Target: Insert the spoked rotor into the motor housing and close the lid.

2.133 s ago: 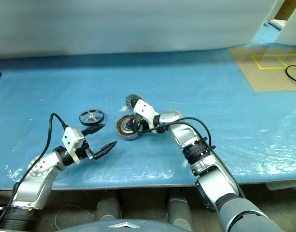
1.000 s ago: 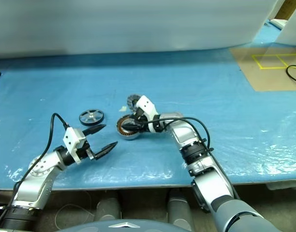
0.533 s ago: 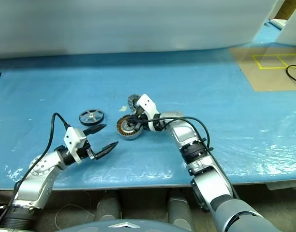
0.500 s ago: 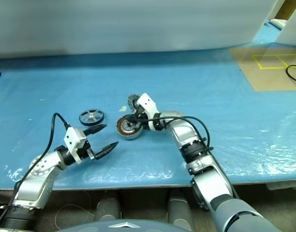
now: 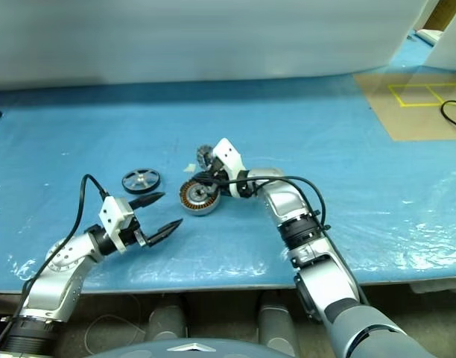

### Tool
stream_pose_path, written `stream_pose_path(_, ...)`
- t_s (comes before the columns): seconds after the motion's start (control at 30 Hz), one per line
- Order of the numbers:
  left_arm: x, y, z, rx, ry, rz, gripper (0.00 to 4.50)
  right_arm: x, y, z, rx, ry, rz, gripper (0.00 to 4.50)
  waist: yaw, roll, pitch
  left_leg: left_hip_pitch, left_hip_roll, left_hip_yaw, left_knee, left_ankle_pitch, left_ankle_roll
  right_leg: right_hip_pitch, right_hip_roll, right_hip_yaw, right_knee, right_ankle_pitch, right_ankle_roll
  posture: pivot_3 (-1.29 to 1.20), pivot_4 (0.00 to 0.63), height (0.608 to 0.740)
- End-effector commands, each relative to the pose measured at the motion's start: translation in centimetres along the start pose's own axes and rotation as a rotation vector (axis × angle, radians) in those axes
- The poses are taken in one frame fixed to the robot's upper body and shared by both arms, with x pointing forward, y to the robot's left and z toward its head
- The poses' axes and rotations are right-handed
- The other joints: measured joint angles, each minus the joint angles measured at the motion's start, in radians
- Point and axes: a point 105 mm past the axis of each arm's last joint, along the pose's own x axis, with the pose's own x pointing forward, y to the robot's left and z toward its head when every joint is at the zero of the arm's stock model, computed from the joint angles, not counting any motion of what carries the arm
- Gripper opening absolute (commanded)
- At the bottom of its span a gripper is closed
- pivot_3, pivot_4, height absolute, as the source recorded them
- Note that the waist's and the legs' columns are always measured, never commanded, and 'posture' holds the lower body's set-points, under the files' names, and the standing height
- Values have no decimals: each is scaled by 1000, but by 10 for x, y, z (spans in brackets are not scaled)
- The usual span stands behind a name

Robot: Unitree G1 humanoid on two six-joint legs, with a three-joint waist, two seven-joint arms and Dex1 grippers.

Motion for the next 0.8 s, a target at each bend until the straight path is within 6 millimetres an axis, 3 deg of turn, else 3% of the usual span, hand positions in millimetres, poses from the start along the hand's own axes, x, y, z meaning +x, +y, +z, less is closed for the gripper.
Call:
stream_pose_path(0.03,1,1,6,23,-13,-2,4500,2,5,5,-75,-3,13,27,0,0,0,0,0,0,0,0,0,0,0,0,0,0,0,0,150,740)
stream_pose_path(0.8,0,1,5,21,-9,0,4500,6,19,-16,-69,54,59,27,-1,0,0,0,0,0,0,0,0,0,0,0,0,0,0,0,150,740)
